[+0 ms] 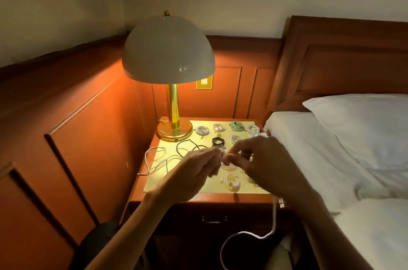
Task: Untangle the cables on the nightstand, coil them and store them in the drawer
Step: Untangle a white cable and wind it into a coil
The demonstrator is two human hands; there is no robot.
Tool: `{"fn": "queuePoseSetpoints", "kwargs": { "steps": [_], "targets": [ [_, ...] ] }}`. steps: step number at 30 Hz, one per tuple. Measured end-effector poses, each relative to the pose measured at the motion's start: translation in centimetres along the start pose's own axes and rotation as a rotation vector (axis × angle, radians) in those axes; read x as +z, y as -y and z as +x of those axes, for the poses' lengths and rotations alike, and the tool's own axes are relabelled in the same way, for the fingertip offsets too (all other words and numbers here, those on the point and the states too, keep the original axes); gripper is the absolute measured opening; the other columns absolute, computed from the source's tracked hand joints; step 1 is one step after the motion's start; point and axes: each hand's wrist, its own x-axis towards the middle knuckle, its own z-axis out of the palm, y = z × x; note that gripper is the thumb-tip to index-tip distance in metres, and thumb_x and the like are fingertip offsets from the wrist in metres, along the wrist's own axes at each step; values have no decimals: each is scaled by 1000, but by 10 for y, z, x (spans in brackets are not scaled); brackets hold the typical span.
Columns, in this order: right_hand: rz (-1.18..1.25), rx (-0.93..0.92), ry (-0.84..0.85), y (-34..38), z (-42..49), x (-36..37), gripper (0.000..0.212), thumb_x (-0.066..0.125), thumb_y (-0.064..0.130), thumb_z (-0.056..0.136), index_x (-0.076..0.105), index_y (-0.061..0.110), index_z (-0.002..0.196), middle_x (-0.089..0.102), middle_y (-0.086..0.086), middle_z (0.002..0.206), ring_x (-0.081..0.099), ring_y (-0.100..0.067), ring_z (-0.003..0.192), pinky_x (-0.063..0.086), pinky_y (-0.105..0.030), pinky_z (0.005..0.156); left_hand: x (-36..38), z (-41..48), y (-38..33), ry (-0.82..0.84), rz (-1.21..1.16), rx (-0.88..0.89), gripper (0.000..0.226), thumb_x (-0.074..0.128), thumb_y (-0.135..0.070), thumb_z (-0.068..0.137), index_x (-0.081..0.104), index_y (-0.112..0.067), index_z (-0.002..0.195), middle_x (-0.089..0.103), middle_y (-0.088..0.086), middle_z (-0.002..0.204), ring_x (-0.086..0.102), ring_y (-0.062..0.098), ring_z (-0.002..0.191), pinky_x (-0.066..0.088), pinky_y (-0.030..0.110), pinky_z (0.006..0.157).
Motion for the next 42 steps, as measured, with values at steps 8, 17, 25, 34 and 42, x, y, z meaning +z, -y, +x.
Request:
{"fn": "queuePoseSetpoints", "kwargs": {
  "steps": [8, 17, 25, 34, 42],
  "targets": [
    [437, 41, -146, -4, 16, 14, 29, 56, 55, 86, 76, 35, 84, 65, 5, 63, 58, -7, 57, 43, -19, 59, -17, 1, -28, -174, -1475, -208, 28, 64, -24, 95, 67, 0, 109, 64, 4, 75, 63, 13, 69, 55, 25, 68],
    [14, -99, 7, 14, -2, 31, 19, 62, 35, 97, 77, 24, 100, 71, 9, 77, 61, -5, 66, 47, -27, 68, -6, 8, -3, -378, 257, 40, 18, 47, -9, 105, 61, -5, 94, 67, -2, 92, 65, 4, 84, 52, 21, 72],
    [463, -15, -20, -14, 26, -4, 22, 74, 43, 78, 80, 23, 85, 74, 10, 79, 64, 0, 69, 49, -17, 64, -20, -19, -23, 103, -974, -238, 36, 39, -21, 104, 71, -7, 97, 62, 1, 76, 60, 12, 68, 58, 33, 76],
    [344, -78, -19, 12, -18, 80, 22, 57, 28, 102, 75, 22, 112, 68, 27, 85, 62, 10, 73, 42, -7, 67, -10, 14, -17, -769, -297, -224, 22, 48, -13, 105, 64, -7, 92, 75, 4, 104, 71, 11, 97, 58, 29, 85],
    [288, -180, -154, -33, 24, 17, 21, 70, 47, 81, 78, 29, 89, 73, 16, 83, 67, -7, 75, 48, -15, 61, 7, -20, -1, -125, -428, -243, 34, 40, -17, 105, 66, -3, 87, 59, -2, 68, 56, 13, 60, 52, 28, 59]
  ]
}}
